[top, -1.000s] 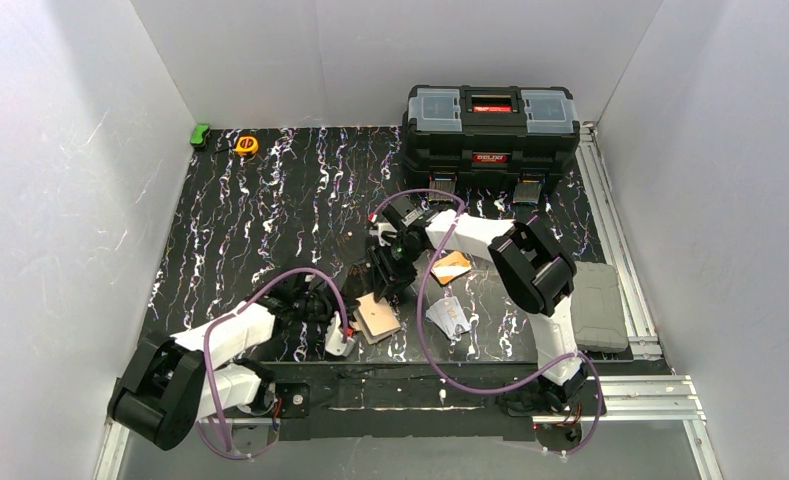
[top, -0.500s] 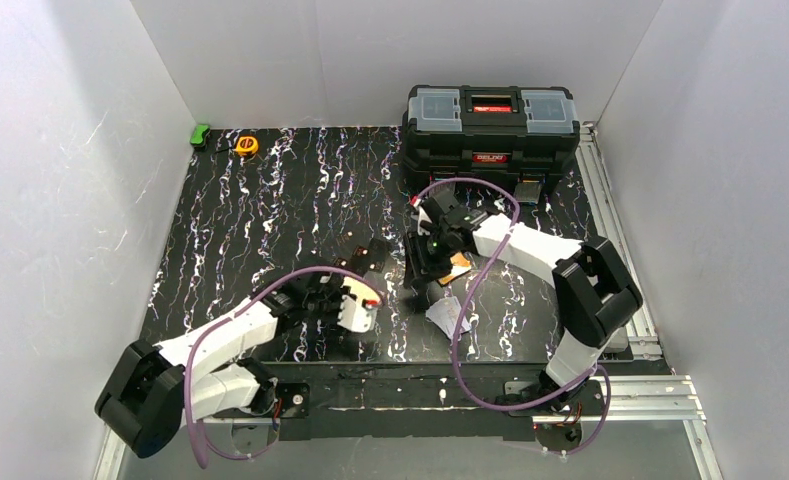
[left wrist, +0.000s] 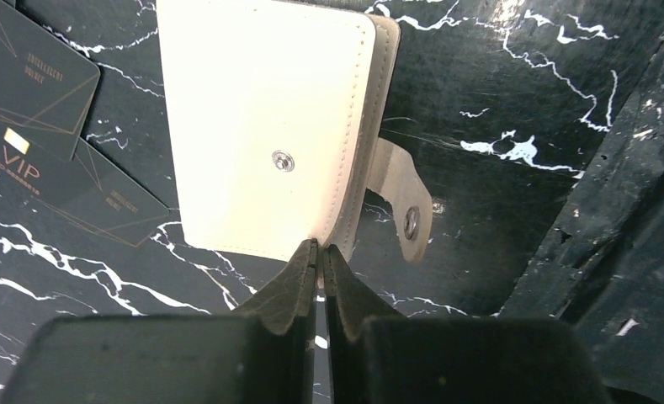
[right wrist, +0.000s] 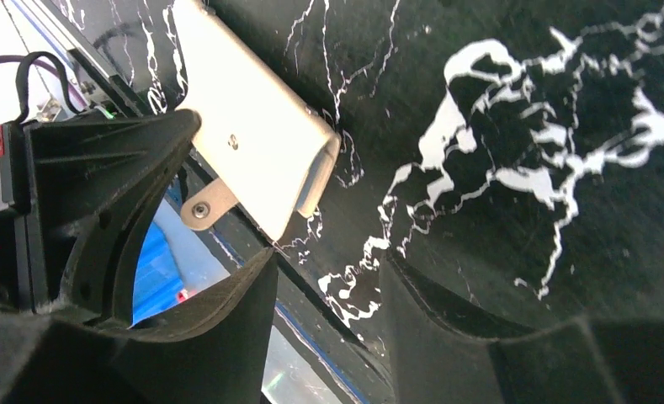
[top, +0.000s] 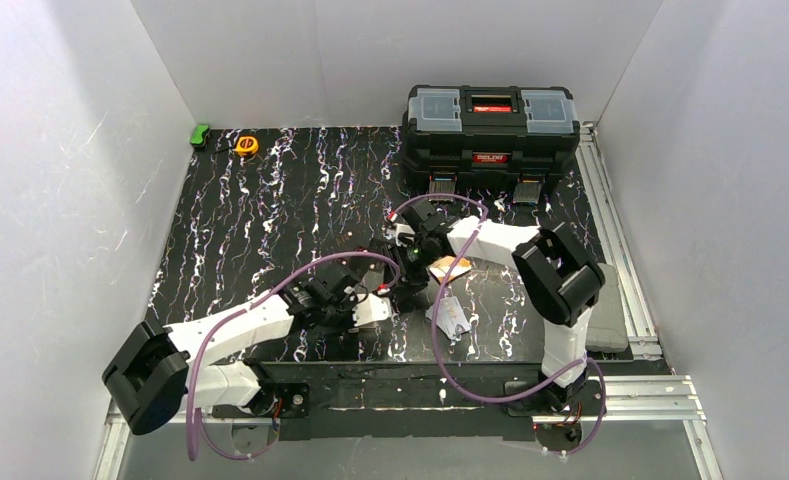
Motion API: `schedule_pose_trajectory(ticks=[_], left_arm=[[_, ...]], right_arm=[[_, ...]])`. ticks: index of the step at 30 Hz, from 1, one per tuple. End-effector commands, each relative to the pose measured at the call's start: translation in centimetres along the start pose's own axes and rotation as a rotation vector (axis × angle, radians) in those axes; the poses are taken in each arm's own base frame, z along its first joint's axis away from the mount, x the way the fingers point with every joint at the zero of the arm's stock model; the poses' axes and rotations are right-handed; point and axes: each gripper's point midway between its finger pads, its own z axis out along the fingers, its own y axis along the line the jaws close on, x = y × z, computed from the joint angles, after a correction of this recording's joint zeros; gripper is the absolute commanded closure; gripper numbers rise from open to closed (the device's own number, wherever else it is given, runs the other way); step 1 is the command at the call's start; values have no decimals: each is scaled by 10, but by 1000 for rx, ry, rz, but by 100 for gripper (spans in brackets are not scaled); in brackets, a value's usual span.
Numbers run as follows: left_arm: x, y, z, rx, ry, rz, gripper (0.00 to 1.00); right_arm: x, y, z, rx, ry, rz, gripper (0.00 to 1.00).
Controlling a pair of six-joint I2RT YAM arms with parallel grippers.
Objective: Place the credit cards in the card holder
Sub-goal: Close the card holder at the center of the board.
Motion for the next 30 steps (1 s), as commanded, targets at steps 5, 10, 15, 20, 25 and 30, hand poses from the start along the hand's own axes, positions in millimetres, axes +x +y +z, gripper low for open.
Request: schedule_pose_trajectory(ticks=[5,10,15,20,25,30], left_arm=[[10,-17,-5,19,42,-182,100],[7,-18,-2,37,64,-232,100],[-9,-13,-3,55,51,-252,100],[-13,-10,-4,45,47,-274,100],[-19,-6,-6,35,34,-315,100],[-27,-1,-10,43,24,-357,100]], right_arm=[[-16,29,8,-149,30,-8,47],[-17,34,11,-194,53,0,51],[-15,37,16,-214,83,3,54],[-13,32,23,-195,105,17,56],[-14,26,28,-173,124,29,58],[-10,20,27,-141,116,22,57]])
